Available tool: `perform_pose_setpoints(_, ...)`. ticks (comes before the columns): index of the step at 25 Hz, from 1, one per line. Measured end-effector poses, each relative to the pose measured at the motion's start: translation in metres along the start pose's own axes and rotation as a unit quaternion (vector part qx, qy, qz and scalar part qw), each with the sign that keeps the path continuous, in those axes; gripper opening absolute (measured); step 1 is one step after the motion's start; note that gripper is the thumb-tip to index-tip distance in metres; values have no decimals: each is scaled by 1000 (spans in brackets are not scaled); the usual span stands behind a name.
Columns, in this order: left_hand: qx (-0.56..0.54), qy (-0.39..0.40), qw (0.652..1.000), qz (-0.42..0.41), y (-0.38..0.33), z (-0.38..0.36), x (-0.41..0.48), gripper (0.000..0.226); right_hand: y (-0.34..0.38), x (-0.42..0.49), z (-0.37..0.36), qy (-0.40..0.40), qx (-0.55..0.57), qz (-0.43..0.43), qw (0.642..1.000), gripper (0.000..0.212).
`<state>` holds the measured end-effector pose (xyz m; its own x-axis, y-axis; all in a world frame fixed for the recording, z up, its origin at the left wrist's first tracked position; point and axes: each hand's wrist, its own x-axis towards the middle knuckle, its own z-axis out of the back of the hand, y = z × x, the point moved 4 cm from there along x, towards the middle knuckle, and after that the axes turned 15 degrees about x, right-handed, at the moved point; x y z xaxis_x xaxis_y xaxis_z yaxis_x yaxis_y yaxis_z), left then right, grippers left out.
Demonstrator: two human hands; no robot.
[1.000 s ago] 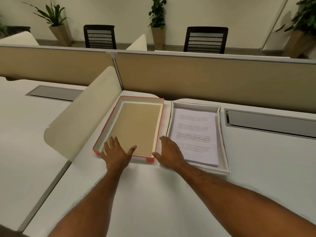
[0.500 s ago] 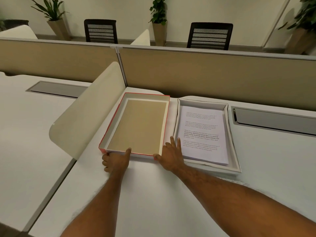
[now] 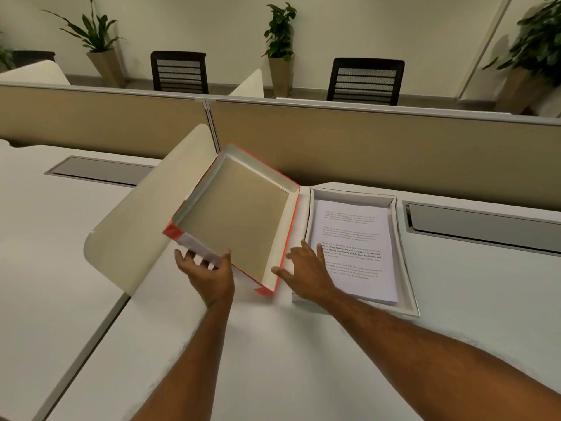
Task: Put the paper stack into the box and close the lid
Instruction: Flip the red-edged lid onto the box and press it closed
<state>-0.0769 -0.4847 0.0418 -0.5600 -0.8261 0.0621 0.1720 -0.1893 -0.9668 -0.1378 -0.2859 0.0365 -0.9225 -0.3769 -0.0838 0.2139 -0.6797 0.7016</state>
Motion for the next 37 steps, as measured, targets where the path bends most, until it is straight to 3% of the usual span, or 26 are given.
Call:
perform_pose_setpoints(3, 52, 23, 993, -104, -19, -6, -12, 96, 20, 10, 43, -77, 213, -40, 973, 56)
perform_pose_setpoints(6, 126, 28, 967, -220, -38, -12, -29, 77, 52, 14, 85, -60, 416, -68, 905, 48)
perform_pose_setpoints(9, 169, 63, 948, -264, -52, -19, -50, 68, 69, 11, 113, -48, 534, -106, 838, 52)
perform_pose_setpoints(13, 225, 90, 909, -338, -55, -24, -76, 69, 77, -2, 119, -24, 584, -137, 800, 53)
perform_pose_setpoints(17, 247, 99, 867, -421, -54, -33, -94, 69, 73, -7, 117, -100, 595, -166, 780, 60)
perform_pose_setpoints(19, 247, 141, 853, -438, -56, -40, -98, 70, 67, -7, 119, -146, 564, -169, 795, 60)
perform_pose_setpoints(22, 159, 255, 892, -337, -55, -43, -92, 74, 52, -8, 130, -180, 522, -155, 820, 58)
perform_pose_setpoints(25, 114, 211, 959, -154, -51, -39, -53, 51, 31, -14, 145, -180, 537, -152, 810, 53)
perform_pose_setpoints(27, 127, 283, 951, 13, -39, -46, -28, 53, 14, -21, 156, -170, 558, -160, 796, 49)
perform_pose_setpoints(29, 60, 391, 906, 153, -28, -54, -24, 54, -3, -27, 164, -146, 577, -169, 786, 44)
perform_pose_setpoints(31, 51, 445, 878, 171, -27, -61, -28, 49, -23, -33, 171, -131, 590, -180, 776, 43)
perform_pose_setpoints(34, 100, 458, 874, 125, -30, -70, -36, 36, -55, -40, 178, -123, 592, -194, 773, 43)
perform_pose_setpoints(37, 54, 481, 868, 111, -36, -79, -42, 32, -79, -48, 183, -135, 580, -200, 778, 41)
